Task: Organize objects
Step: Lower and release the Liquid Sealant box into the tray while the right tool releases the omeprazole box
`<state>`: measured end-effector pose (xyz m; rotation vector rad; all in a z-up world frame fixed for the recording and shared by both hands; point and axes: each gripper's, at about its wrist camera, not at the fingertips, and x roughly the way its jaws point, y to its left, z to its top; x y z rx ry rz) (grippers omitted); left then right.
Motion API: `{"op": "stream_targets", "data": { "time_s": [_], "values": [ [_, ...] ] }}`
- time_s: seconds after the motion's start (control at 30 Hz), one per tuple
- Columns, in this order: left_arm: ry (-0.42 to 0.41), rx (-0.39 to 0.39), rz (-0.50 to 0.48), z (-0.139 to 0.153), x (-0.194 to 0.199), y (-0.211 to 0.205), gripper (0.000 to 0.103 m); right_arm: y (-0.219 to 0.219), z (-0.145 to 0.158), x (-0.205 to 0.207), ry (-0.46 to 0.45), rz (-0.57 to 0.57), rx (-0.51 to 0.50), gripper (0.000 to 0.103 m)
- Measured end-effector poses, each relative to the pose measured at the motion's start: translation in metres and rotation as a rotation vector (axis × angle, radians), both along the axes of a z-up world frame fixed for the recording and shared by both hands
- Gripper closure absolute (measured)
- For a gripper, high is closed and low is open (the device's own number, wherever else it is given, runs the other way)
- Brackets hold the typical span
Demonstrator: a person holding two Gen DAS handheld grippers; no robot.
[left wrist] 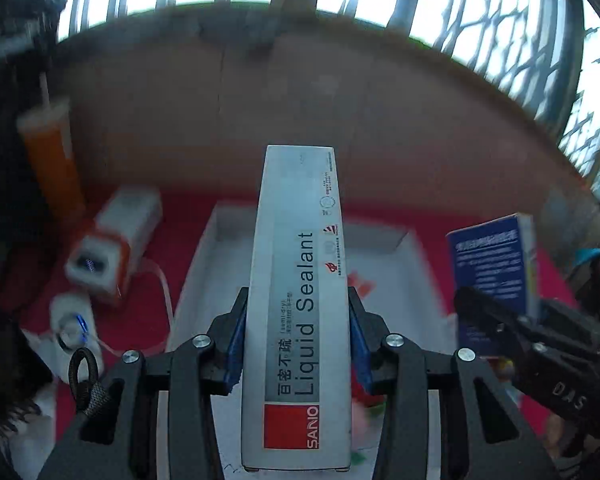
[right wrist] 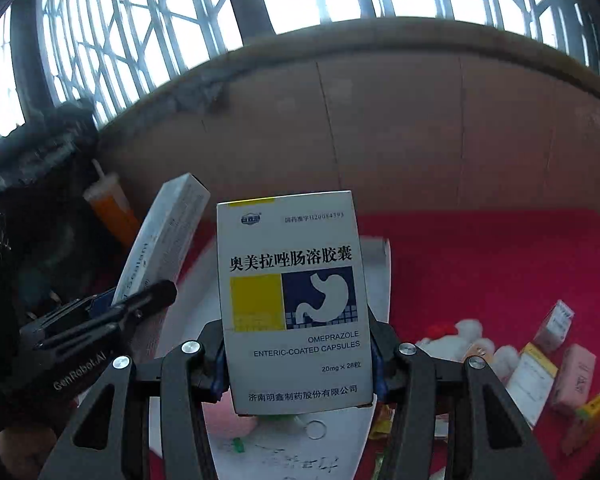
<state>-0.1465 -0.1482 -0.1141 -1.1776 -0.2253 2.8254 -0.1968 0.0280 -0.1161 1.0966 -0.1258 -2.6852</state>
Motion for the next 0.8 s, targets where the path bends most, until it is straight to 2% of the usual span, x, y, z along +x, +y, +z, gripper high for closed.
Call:
{"op": "stream_targets", "data": {
  "time_s": [0.03, 0.1, 0.2, 0.33, 0.43, 0.47, 0.5, 0.6, 0.67, 0.73, 0.8],
  "values": [
    [-0.034, 0.006, -0.004, -0.011, -0.009, 0.0, 0.061, -0.003, -0.01, -0.008, -0.032, 0.0, 0.014, 0.046],
    [-0.039, 0.006, -0.007, -0.015, -0.017, -0.001, 0.061, -0.006, -0.024, -0.023, -0.074, 0.003, 0.03, 0.046],
    [-0.017, 0.021, -0.006, -0.015, -0.025, -0.001, 0.06, -0.01, -0.033, -0.037, -0.076, -0.002, 0.047, 0.046],
    [-0.029, -0.003, 0.015, -0.02, -0.031, -0.001, 0.058, -0.015, -0.041, -0.047, -0.089, 0.01, 0.063, 0.045],
    [0.003, -0.013, 0.05, -0.016, -0.024, -0.003, 0.045, -0.016, -0.04, -0.046, -0.06, 0.01, 0.088, 0.043],
    [0.013, -0.018, 0.067, -0.013, -0.022, -0.005, 0.034, -0.014, -0.039, -0.045, -0.052, 0.002, 0.095, 0.037],
    [0.021, -0.012, 0.079, -0.009, -0.019, -0.008, 0.029, -0.014, -0.037, -0.044, -0.046, -0.005, 0.09, 0.03],
    [0.079, 0.011, 0.095, 0.014, -0.003, -0.015, 0.024, -0.003, -0.016, -0.034, -0.007, -0.018, 0.062, 0.028],
    [0.161, 0.005, 0.086, 0.04, 0.018, -0.013, 0.013, 0.011, 0.007, -0.015, 0.067, -0.027, 0.047, 0.027],
    [0.232, 0.006, 0.082, 0.056, 0.041, -0.011, 0.006, 0.031, 0.033, 0.015, 0.159, -0.055, 0.026, 0.025],
    [0.275, 0.022, 0.077, 0.057, 0.069, -0.006, 0.005, 0.056, 0.046, 0.046, 0.212, -0.091, -0.023, 0.012]
  ]
}}
